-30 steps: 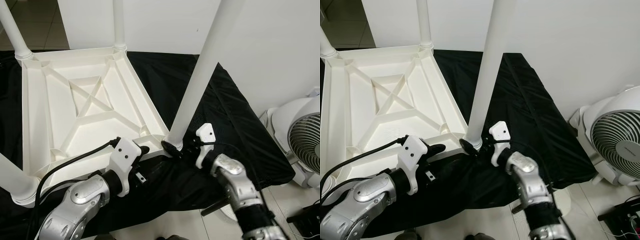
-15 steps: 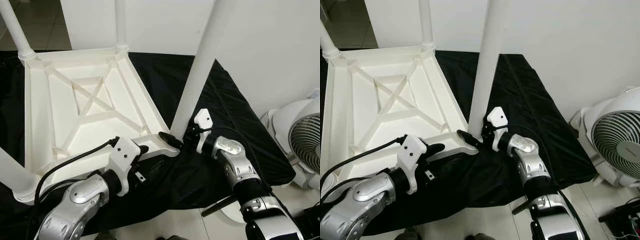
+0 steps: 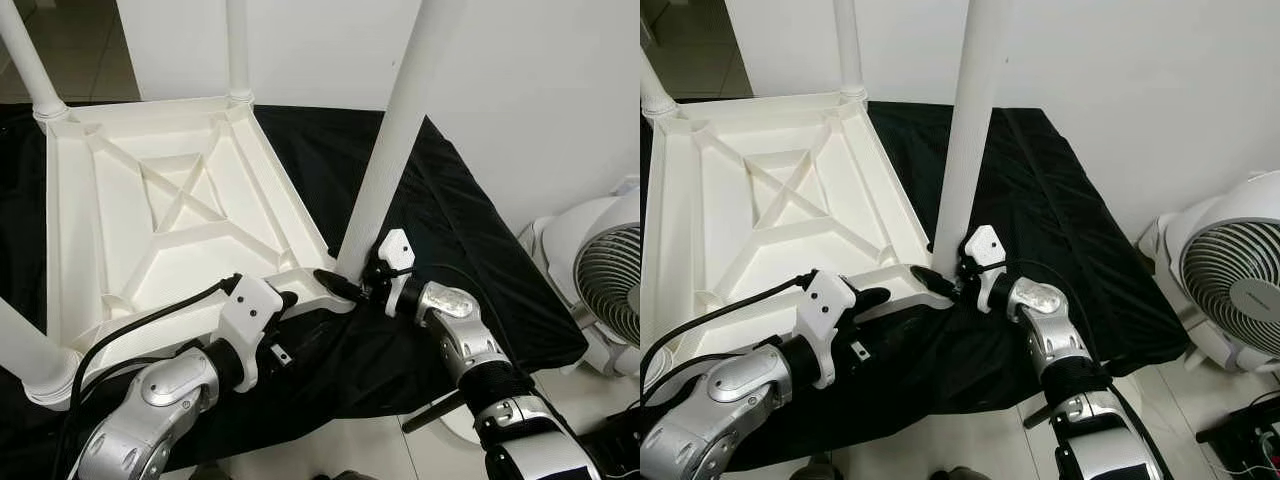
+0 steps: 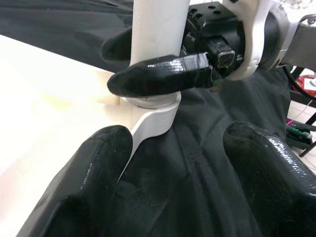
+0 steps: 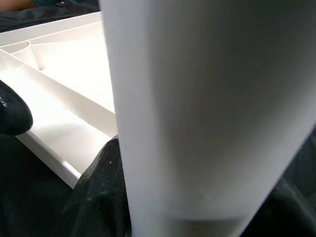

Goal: Building children table

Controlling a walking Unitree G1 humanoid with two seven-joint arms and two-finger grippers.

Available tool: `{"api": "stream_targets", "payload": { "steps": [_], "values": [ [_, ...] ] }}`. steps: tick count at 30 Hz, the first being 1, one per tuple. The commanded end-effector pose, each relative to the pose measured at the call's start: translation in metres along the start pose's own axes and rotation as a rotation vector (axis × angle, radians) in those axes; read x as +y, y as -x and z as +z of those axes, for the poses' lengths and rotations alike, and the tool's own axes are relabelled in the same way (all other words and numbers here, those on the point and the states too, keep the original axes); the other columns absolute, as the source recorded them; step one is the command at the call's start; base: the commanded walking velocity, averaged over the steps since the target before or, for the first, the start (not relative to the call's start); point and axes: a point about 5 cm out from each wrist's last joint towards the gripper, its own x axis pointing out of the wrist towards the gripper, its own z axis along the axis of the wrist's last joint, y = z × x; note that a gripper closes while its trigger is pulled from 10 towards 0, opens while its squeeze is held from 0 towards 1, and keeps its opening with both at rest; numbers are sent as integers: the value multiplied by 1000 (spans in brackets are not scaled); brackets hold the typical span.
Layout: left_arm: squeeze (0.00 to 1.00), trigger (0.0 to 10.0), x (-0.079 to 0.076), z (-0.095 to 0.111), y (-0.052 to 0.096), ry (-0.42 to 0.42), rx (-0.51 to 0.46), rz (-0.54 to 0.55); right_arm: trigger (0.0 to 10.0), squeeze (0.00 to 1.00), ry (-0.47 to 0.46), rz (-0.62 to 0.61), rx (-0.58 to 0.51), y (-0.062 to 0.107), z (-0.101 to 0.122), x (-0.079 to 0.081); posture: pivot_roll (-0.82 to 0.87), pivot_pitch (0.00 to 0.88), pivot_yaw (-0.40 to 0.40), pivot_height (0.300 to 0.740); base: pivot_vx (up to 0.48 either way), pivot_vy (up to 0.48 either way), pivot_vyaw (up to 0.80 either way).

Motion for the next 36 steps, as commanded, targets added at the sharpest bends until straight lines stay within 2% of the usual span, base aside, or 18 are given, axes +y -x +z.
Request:
{"api": "stream_targets", "payload": {
  "steps": [1, 2, 3, 9, 11, 13, 15, 18, 21, 29, 30, 31, 36],
  "values": [
    [0, 10000, -2, -4, -2, 5, 13, -6, 0, 0, 0, -14, 41, 3, -11, 5, 200, 62, -105, 740, 0, 0, 0],
    [0, 10000, -2, -4, -2, 5, 13, -5, 0, 0, -9, -53, 43, 4, -13, 5, 199, 58, -109, 740, 0, 0, 0],
    [0, 10000, -1, -5, -3, 6, 11, 1, 0, 0, -33, -143, 40, 5, -15, 9, 198, 53, -115, 740, 0, 0, 0],
    [0, 10000, -1, -4, -4, 11, 3, 9, 0, 0, -59, -212, 28, 5, -16, 16, 197, 49, -117, 740, 0, 0, 0],
    [0, 10000, -2, -4, -7, 17, -8, 10, 0, 0, -83, -273, 16, 4, -15, 24, 189, 45, -124, 740, 0, 0, 0],
    [0, 10000, -2, -4, -7, 17, -8, 10, 0, 0, -83, -273, 16, 4, -15, 24, 189, 45, -124, 740, 0, 0, 0],
    [0, 10000, -3, -4, -9, 20, -11, 11, 0, 0, -106, -346, 17, 3, -15, 30, 185, 42, -128, 740, 0, 0, 0],
    [0, 10000, -3, -5, -10, 21, -15, 11, 0, 0, -126, -384, 13, 2, -14, 32, 185, 40, -128, 740, 0, 0, 0],
    [0, 10000, -4, -5, -14, 18, -22, 15, 0, 0, -173, -540, 4, -4, -12, 38, 182, 33, -132, 740, 0, 0, 0],
    [0, 10000, -5, -7, -16, 14, -18, 16, 0, 0, -194, -682, 38, -6, -12, 40, 179, 27, -132, 740, 0, 0, 0],
    [0, 10000, -5, -8, -16, 9, -18, 18, 4392, 0, -205, -704, 57, -6, -13, 40, 181, 26, -133, 740, 0, 0, 0],
    [0, 10000, -5, -8, -16, 4, -17, 21, 10000, 0, -216, -718, 75, -5, -15, 41, 180, 23, -132, 740, 0, 0, 0],
    [0, 10000, -2, -8, -15, -2, -20, 25, 10000, 0, -209, -767, 96, -2, -11, 38, 180, 18, -132, 740, 0, 0, 0]
  ]
}}
